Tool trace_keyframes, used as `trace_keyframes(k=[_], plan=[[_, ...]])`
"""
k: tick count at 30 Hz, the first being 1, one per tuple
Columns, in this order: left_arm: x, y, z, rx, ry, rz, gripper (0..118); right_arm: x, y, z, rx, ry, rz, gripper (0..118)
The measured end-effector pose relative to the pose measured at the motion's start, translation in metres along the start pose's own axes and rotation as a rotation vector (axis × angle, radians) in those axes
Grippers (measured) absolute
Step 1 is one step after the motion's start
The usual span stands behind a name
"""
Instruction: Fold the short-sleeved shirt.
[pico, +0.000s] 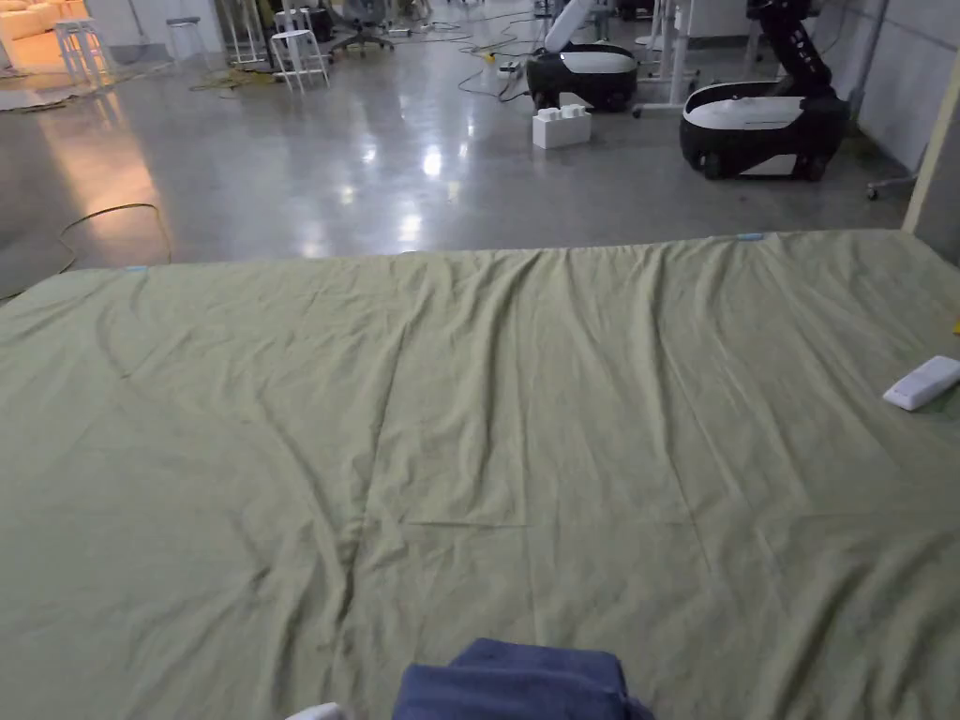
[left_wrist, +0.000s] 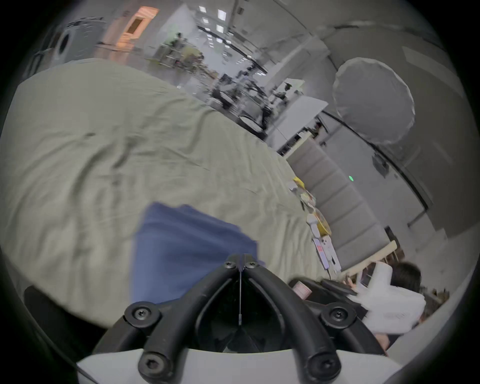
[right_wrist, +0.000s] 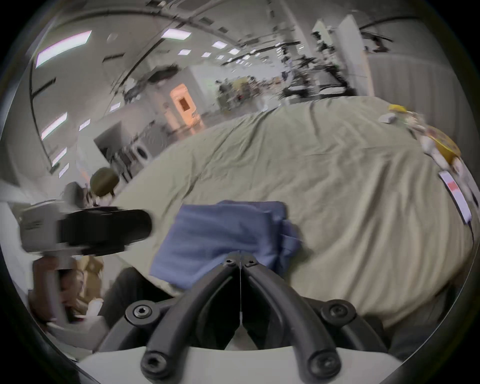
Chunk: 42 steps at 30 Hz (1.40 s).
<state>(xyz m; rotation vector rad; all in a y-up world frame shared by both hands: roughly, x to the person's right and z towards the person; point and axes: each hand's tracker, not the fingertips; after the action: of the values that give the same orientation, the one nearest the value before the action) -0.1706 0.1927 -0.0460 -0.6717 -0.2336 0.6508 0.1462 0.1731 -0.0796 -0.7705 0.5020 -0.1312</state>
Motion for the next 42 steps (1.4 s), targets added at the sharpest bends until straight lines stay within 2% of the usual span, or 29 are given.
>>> trace_keyframes(k=[1,3,5,6,7,8,9,10,11,13,15,19,21,22,23,24,25,26,27,28,29,31,33,36,39,42], plan=[[-0.012,-0.001,0.013,0.019,0.037,0.042,1,-0.01,0.015,-0.035,-0.069,-0.011,0.068,1],[-0.033,-0.001,0.035,0.055,0.085,0.103,2,-0.016,0.021,-0.075,-0.149,-0.143,0.148,1],[-0.046,0.0,0.051,0.029,0.053,0.084,4,-0.008,0.011,-0.114,-0.353,-0.224,0.216,1],[-0.05,-0.001,0.055,0.022,0.054,0.067,18,-0.003,0.002,-0.124,-0.377,-0.194,0.184,1],[-0.053,-0.003,0.055,0.019,0.067,0.04,38,0.001,-0.005,-0.134,-0.397,-0.195,0.18,1],[-0.057,-0.003,0.052,0.01,0.078,0.028,63,-0.003,0.006,-0.115,-0.292,-0.192,0.07,1],[-0.061,-0.002,0.046,-0.007,0.074,0.031,90,-0.004,0.014,-0.1,-0.314,-0.196,0.067,0],[-0.064,0.0,0.037,-0.025,0.064,0.04,101,-0.005,0.015,-0.102,-0.322,-0.197,0.094,0],[-0.068,0.002,0.027,-0.044,0.025,0.076,102,-0.005,0.014,-0.105,-0.328,-0.2,0.112,0],[-0.076,0.009,0.003,-0.079,-0.029,0.124,102,-0.004,0.013,-0.113,-0.334,-0.199,0.116,0],[-0.081,0.018,-0.026,-0.09,-0.054,0.085,102,-0.001,0.013,-0.116,-0.331,-0.183,0.099,1],[-0.093,0.03,-0.084,-0.237,-0.109,0.098,102,0.009,0.014,-0.113,-0.312,-0.152,0.006,0],[-0.096,0.028,-0.105,-0.322,-0.152,0.116,100,0.012,0.013,-0.108,-0.3,-0.144,-0.007,0],[-0.094,0.024,-0.111,-0.349,-0.179,0.119,94,0.013,0.013,-0.109,-0.298,-0.143,-0.013,1],[-0.094,0.02,-0.117,-0.35,-0.204,0.115,83,0.013,0.012,-0.109,-0.296,-0.143,-0.016,0],[-0.093,0.019,-0.121,-0.337,-0.188,0.103,59,0.013,0.012,-0.109,-0.296,-0.143,-0.015,0],[-0.09,0.018,-0.124,-0.331,-0.133,0.073,46,0.01,0.013,-0.106,-0.293,-0.147,-0.011,1],[-0.089,0.017,-0.124,-0.326,-0.082,0.054,44,0.01,0.013,-0.106,-0.292,-0.147,-0.014,0],[-0.089,0.018,-0.124,-0.33,-0.118,0.068,42,0.011,0.012,-0.105,-0.289,-0.148,-0.019,1],[-0.088,0.018,-0.12,-0.32,-0.127,0.066,39,0.011,0.013,-0.102,-0.278,-0.147,-0.048,1],[-0.085,0.02,-0.115,-0.316,-0.113,0.047,37,0.012,0.014,-0.097,-0.257,-0.14,-0.132,0],[-0.081,0.026,-0.103,-0.298,-0.108,0.035,35,0.011,0.016,-0.082,-0.175,-0.101,-0.221,0],[-0.087,0.043,-0.085,-0.276,-0.193,0.111,35,0.003,0.022,-0.061,-0.083,-0.04,-0.274,0],[-0.098,0.081,-0.033,-0.219,-0.157,0.044,35,-0.006,0.032,-0.04,-0.037,0.034,-0.282,0],[-0.146,0.13,0.043,-0.135,-0.038,0.018,35,-0.014,0.035,-0.025,0.0,0.054,-0.281,0],[-0.209,0.177,0.106,-0.064,0.143,0.023,35,-0.018,0.035,-0.018,0.016,0.115,-0.368,0]])
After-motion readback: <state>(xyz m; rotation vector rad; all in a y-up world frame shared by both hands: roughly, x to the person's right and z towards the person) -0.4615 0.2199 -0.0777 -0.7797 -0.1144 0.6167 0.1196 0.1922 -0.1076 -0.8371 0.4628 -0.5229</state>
